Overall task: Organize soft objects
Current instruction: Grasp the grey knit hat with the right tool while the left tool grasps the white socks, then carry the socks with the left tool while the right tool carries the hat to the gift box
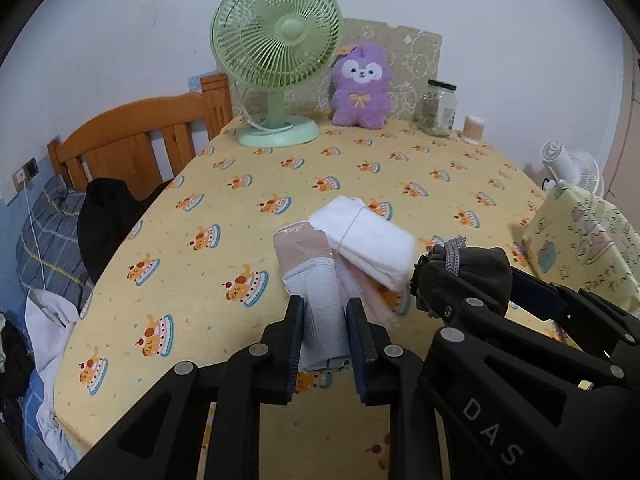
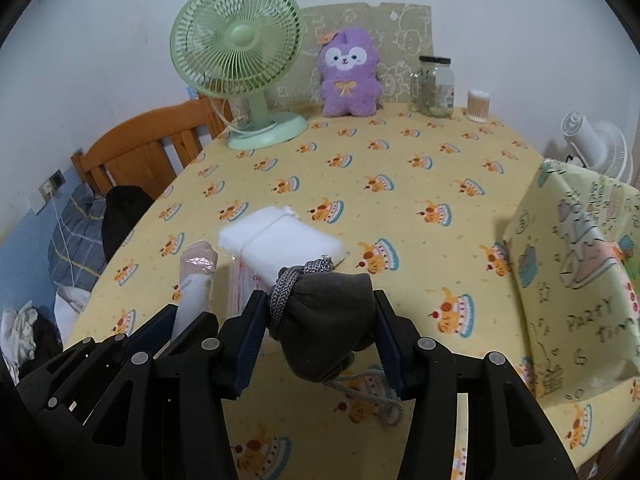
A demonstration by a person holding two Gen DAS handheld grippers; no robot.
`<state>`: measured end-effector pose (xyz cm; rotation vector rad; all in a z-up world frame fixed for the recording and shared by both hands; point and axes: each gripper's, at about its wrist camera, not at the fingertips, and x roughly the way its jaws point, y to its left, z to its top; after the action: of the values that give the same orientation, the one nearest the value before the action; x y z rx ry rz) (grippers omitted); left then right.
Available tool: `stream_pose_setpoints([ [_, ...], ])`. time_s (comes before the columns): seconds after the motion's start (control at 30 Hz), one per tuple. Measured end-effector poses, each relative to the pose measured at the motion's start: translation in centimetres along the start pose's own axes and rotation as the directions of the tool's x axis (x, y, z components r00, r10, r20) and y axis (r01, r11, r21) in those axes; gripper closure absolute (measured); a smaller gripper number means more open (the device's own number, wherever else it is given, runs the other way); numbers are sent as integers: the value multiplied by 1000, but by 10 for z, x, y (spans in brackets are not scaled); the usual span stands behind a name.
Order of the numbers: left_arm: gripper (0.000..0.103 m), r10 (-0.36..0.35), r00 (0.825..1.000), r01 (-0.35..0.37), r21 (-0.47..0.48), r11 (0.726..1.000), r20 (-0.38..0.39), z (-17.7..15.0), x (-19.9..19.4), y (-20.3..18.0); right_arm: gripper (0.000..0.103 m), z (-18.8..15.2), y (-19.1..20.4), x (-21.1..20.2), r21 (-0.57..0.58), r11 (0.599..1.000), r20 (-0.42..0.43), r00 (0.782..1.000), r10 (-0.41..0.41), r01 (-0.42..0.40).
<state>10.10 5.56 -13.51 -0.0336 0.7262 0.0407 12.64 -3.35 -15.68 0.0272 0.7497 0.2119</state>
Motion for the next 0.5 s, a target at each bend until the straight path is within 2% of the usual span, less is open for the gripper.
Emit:
stream_pose_setpoints([
  [0.5,82,-16,997,14,35,999,72,7,-41,-19,48,1,-11,-50,2,1000,82,997,-14,14],
])
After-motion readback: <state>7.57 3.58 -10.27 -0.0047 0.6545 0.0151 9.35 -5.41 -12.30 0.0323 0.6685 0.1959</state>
